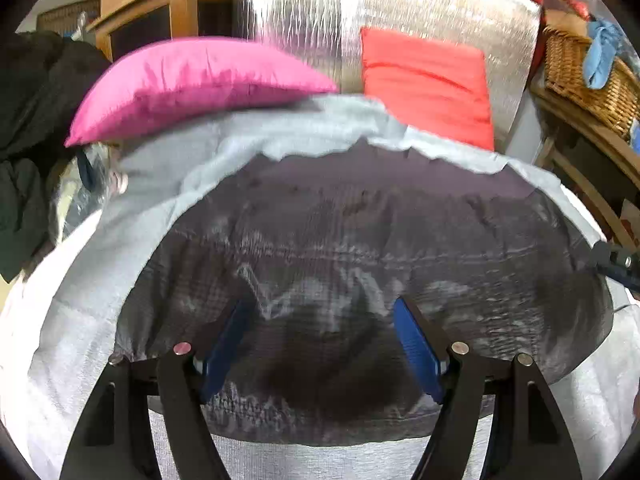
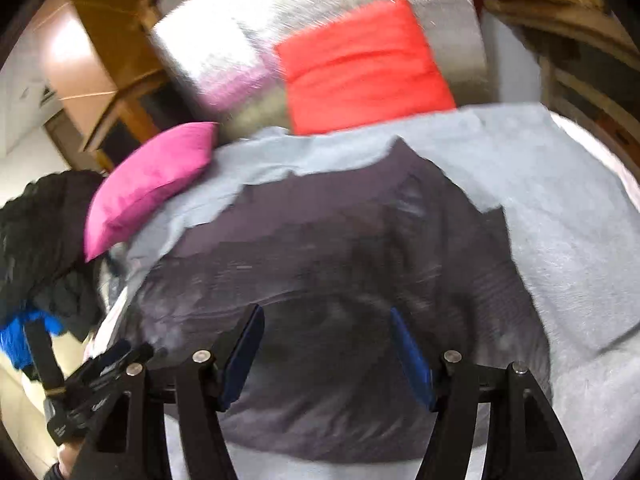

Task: Fold large clothes

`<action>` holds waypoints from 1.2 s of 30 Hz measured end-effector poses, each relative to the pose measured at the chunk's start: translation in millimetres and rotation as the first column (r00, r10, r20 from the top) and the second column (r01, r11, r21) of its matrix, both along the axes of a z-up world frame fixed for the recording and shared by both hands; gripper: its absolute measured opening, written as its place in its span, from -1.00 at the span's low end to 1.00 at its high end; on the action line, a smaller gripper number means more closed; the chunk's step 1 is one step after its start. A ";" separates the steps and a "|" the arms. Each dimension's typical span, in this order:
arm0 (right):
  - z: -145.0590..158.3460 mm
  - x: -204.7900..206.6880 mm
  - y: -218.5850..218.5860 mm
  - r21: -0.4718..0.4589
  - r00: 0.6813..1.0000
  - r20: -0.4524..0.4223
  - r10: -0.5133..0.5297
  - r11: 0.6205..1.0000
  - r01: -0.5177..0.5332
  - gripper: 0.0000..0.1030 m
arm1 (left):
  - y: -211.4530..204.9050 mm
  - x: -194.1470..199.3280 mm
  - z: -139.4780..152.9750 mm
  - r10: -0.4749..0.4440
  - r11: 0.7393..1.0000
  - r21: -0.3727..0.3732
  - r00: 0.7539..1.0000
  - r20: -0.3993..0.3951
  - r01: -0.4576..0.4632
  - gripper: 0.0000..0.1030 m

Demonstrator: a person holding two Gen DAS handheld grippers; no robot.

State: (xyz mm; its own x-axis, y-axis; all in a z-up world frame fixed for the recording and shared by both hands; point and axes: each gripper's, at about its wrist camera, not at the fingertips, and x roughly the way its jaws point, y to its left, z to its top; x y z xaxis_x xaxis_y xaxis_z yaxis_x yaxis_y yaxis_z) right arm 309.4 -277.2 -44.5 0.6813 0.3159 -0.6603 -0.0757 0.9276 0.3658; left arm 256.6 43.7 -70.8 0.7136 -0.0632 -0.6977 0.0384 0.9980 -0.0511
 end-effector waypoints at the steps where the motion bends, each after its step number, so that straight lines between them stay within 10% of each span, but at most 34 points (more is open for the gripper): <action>1: 2.2 -6.1 9.2 -0.016 1.000 0.019 0.010 1.000 -0.010 0.33 | -1.4 -2.2 -3.0 0.003 1.000 0.000 1.000 0.003 -0.003 0.47; 11: -64.1 -11.6 59.8 -0.344 1.000 -0.008 -0.004 0.939 0.001 0.35 | -17.7 11.3 -51.3 0.011 0.997 0.080 0.997 -0.082 -0.004 0.55; 23: -3.7 -11.4 40.5 -0.263 0.997 0.024 -0.074 0.962 0.078 0.38 | 50.9 -13.2 -6.5 0.124 0.992 -0.021 0.992 0.003 -0.124 0.54; 36: -64.5 23.1 74.1 -0.409 0.991 -0.128 -0.036 0.912 -0.020 0.55 | 3.9 15.7 -53.5 0.055 0.994 0.104 0.993 -0.101 -0.044 0.67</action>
